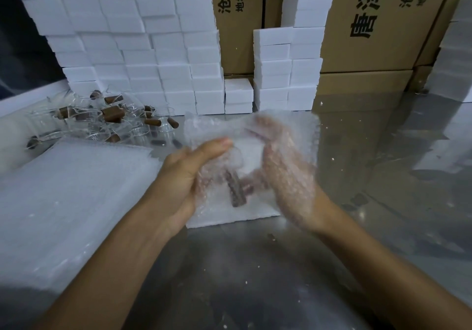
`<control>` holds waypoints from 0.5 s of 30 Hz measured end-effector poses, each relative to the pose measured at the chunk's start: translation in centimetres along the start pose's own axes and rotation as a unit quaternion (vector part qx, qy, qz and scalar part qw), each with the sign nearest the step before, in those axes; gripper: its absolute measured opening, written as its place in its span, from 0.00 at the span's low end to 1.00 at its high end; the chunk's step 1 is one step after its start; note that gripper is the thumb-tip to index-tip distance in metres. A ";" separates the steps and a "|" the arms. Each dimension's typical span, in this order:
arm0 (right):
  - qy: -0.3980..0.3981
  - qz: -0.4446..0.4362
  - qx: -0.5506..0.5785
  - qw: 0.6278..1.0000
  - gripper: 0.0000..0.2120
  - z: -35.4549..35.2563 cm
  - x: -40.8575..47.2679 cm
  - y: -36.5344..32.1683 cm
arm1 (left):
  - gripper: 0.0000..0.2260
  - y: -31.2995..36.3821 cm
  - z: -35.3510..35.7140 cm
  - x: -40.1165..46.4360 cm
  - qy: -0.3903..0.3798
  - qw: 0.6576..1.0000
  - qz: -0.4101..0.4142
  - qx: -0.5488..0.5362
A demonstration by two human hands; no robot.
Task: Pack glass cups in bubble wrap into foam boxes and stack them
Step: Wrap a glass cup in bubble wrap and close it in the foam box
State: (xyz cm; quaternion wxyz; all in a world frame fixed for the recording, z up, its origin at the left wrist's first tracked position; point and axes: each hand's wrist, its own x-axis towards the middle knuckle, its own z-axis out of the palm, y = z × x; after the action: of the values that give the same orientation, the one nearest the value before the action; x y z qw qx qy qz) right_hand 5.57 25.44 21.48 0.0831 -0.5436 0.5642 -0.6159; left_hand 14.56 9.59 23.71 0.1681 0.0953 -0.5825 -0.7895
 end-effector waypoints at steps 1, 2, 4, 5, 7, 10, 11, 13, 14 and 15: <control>0.067 0.032 -0.059 0.996 0.31 -0.3 0.2 0.0 | 0.22 0.2 -0.2 0.1 0.008 1.000 -0.001 -0.020; 0.128 0.045 -0.079 0.988 0.27 -0.7 0.5 -0.4 | 0.24 0.3 -0.3 0.2 0.018 0.999 -0.002 -0.037; 0.240 0.050 -0.057 0.968 0.19 -1.8 1.0 -0.8 | 0.24 0.5 -0.7 0.5 0.050 0.997 0.001 -0.062; 0.296 0.052 -0.038 0.953 0.17 -2.3 1.2 -0.9 | 0.23 0.6 -0.9 0.5 0.069 0.995 0.004 -0.075; 0.383 0.078 -0.010 0.920 0.15 -3.2 1.4 -0.5 | 0.18 0.7 -1.1 0.6 0.091 0.989 0.014 -0.118; 0.363 0.169 0.090 0.912 0.21 -3.1 1.3 0.3 | 0.15 0.5 -1.0 0.7 0.097 0.976 0.036 -0.192; 0.326 0.203 0.151 0.911 0.27 -2.7 1.2 0.4 | 0.12 0.4 -0.9 0.7 0.094 0.973 0.042 -0.208; 0.244 0.255 0.241 0.904 0.35 -1.6 1.2 0.6 | 0.07 0.2 -0.6 0.8 0.084 0.968 0.052 -0.229; 0.210 0.270 0.272 0.899 0.38 -0.8 1.2 0.6 | 0.08 0.1 -0.4 0.7 0.082 0.969 0.055 -0.228; 0.188 0.283 0.297 0.892 0.41 -0.1 1.3 0.7 | 0.11 -0.1 -0.1 0.7 0.082 0.970 0.056 -0.221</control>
State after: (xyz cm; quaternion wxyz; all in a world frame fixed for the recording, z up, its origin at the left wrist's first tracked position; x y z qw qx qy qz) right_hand 4.59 24.36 21.67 0.3041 -0.1851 0.4897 -0.7959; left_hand 14.00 9.23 23.62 0.2763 0.0869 -0.3823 -0.8775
